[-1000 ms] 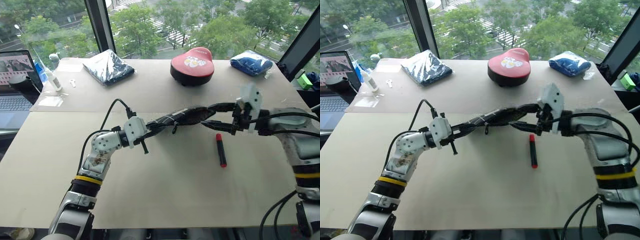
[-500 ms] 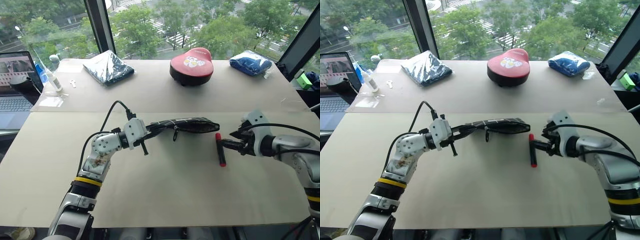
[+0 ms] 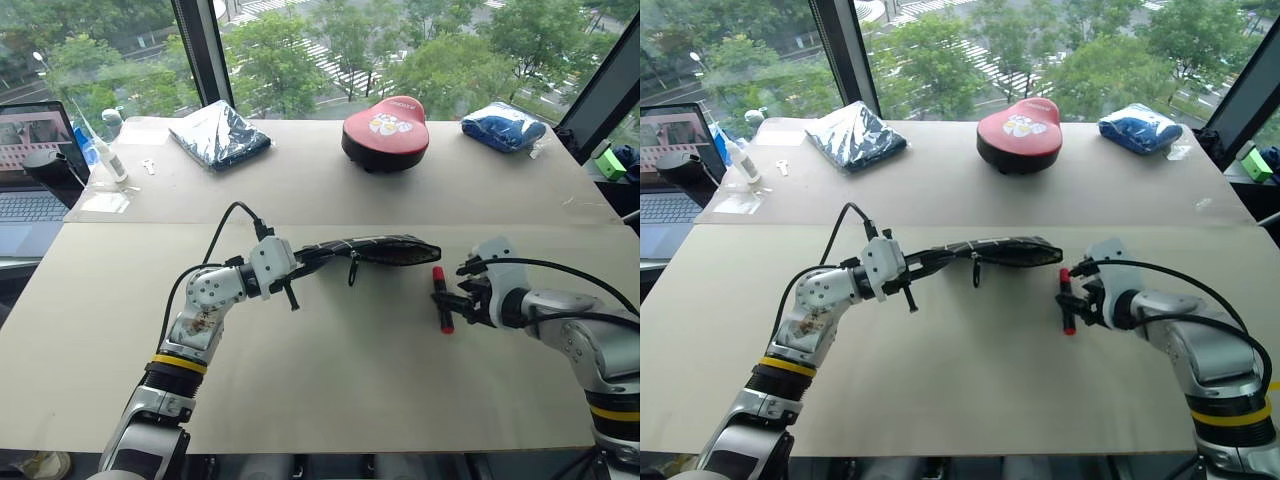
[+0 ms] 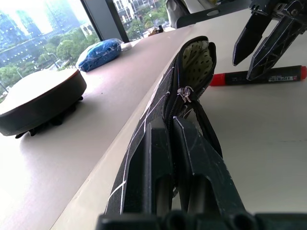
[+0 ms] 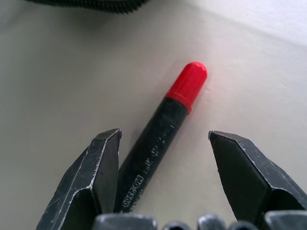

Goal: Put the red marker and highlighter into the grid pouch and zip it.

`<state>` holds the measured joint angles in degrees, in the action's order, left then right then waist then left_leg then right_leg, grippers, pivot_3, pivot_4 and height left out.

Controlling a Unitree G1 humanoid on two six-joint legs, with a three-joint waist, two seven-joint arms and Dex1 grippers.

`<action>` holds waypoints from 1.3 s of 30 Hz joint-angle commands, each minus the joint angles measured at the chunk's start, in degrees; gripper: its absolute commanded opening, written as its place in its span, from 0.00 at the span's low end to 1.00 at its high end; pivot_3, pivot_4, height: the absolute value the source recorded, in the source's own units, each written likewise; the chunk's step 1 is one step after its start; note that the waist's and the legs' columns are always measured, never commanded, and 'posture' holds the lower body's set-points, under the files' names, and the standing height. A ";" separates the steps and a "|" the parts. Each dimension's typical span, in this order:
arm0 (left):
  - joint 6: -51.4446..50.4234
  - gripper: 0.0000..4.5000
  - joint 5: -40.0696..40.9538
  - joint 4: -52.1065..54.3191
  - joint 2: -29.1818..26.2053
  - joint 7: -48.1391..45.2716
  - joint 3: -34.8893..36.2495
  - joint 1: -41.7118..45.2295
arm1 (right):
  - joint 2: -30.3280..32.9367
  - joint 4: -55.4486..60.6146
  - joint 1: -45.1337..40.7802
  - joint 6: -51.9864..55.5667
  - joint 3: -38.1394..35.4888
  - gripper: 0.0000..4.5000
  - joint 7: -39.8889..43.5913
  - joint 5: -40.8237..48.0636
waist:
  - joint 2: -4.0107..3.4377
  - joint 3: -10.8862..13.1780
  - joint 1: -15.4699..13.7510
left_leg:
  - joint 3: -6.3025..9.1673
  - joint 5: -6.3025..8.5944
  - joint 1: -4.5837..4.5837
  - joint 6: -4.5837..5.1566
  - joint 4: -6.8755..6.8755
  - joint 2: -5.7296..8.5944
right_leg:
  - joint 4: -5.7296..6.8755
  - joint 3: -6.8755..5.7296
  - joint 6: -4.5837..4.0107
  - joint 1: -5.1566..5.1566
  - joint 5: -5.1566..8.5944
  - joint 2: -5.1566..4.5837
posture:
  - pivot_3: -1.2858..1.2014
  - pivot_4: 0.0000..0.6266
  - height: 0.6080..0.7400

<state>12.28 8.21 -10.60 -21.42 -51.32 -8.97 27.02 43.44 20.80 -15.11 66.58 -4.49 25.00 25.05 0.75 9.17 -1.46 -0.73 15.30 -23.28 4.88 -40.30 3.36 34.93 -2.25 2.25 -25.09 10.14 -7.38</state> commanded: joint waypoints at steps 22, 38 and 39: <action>1.29 0.00 -0.03 1.23 0.67 1.05 0.29 0.85 | 3.34 -7.92 -4.33 -16.07 -2.46 0.11 -1.51 -9.78 | 0.06 -0.04 -0.16 | 0.08 0.10 0.57 0.17 -0.03 0.02 | -0.21 -0.05 0.06 0.70 0.03 0.04 | 0.52 0.24 1.00; 1.49 0.00 0.11 0.98 0.44 0.56 0.46 0.98 | 19.35 7.95 -1.58 -39.76 -0.54 0.11 27.81 -9.02 | 0.06 -0.02 0.32 | 0.02 0.15 0.32 0.24 -0.03 -0.08 | -0.30 -0.02 0.06 0.48 0.04 0.08 | 0.52 0.24 1.00; 1.45 0.00 0.09 1.10 0.43 0.60 0.43 0.90 | 18.98 7.65 -2.05 -40.04 0.44 0.11 27.35 -9.98 | 0.06 -0.02 0.35 | 0.02 0.16 0.32 0.25 -0.05 -0.08 | -0.31 -0.01 0.06 0.48 0.03 0.07 | 0.52 0.24 1.00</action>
<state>12.51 7.95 -11.07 -21.03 -50.80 -8.92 27.25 61.86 27.36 -16.08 27.93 -3.69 52.33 16.34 0.82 9.15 -1.10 -0.71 15.45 -22.95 5.13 -40.36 3.28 34.61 -2.26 2.32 -24.61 10.16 -7.32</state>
